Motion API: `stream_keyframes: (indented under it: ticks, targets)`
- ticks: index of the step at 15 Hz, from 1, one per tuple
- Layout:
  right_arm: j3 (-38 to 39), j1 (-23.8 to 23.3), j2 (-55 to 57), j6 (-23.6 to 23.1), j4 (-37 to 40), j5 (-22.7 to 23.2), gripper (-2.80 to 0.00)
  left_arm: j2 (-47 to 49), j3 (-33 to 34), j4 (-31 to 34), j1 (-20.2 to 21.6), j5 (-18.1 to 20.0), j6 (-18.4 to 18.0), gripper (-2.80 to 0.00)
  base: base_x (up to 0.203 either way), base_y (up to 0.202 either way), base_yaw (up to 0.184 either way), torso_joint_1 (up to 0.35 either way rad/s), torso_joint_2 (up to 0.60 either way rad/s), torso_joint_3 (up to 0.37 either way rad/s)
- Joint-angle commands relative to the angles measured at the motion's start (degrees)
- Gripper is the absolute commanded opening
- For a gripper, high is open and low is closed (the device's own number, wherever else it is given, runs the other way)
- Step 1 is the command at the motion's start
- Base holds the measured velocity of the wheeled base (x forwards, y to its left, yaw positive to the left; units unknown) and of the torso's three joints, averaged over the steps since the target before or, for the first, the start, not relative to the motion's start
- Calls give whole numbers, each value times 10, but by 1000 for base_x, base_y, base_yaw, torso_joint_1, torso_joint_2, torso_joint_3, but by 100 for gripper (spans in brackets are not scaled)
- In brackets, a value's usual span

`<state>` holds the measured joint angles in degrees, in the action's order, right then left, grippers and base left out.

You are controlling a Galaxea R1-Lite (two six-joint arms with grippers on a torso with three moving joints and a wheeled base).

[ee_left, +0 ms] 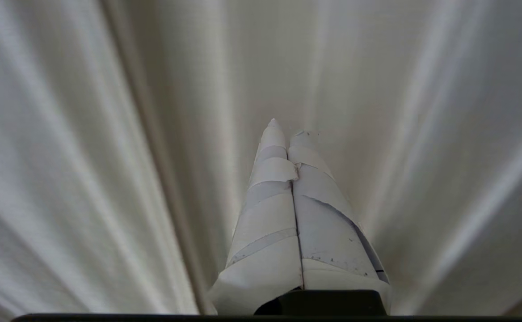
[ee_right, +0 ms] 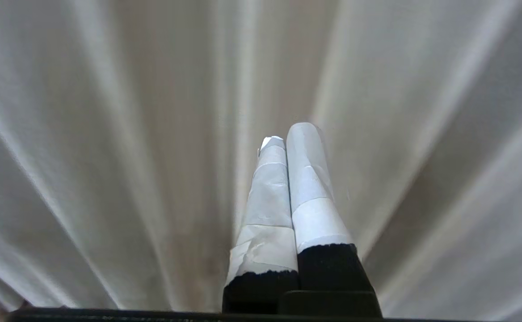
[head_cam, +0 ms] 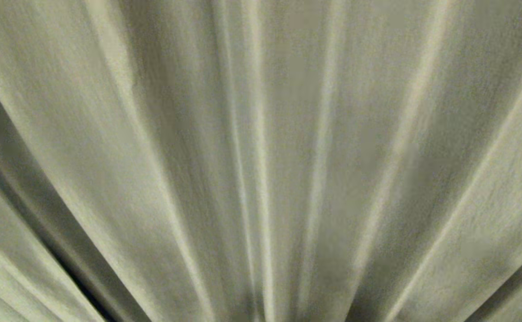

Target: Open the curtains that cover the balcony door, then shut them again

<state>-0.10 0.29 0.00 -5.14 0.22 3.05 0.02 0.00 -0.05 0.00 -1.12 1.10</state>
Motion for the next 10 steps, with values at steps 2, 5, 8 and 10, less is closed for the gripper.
stream_keyframes:
  ticks: [2,5,8,10]
  targets:
    - [0,0,1,0,0,0,-280,0,0,0,0,-1,0,-280,0,196,3,4,3,4]
    - [0,0,1,0,0,0,-280,0,0,0,0,1,1,-280,0,194,0,1,-1,4]
    - [0,0,1,0,0,0,-280,0,0,0,0,1,1,-280,0,175,-1,8,2,3]
    - [0,1,1,0,0,0,-280,0,0,0,0,1,2,-280,0,198,2,-2,2,3]
